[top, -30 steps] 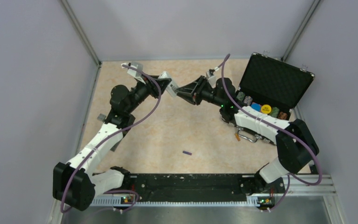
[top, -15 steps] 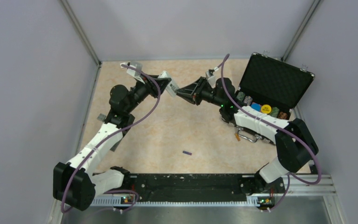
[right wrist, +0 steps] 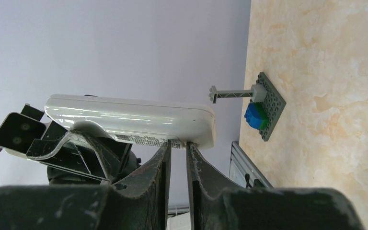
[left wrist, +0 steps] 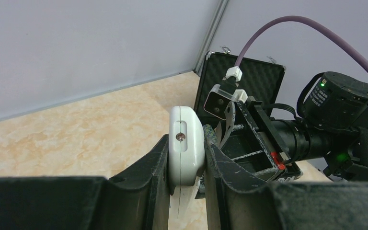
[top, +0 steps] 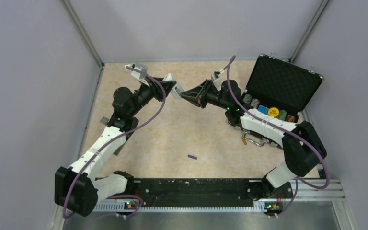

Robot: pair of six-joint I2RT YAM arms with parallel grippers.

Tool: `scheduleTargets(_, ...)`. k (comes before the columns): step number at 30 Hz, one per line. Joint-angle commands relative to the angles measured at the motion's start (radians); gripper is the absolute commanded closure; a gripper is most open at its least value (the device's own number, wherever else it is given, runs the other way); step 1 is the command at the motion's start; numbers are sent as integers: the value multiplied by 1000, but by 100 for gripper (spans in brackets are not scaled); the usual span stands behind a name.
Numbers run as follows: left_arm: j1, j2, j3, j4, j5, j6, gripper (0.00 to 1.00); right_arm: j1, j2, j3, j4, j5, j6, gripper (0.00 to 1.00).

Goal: Load the batteries into the remote control

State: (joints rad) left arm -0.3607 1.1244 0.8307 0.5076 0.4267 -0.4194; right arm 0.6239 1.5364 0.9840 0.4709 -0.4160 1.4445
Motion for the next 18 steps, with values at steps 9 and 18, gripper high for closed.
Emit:
scheduleTargets(9, -26, -10, 49, 41, 96, -72, 100, -4, 31, 46, 41, 25, 14, 73)
scheduleTargets(18, -26, -1, 60, 91, 113, -165, 100, -4, 40, 49, 37, 20, 13, 72)
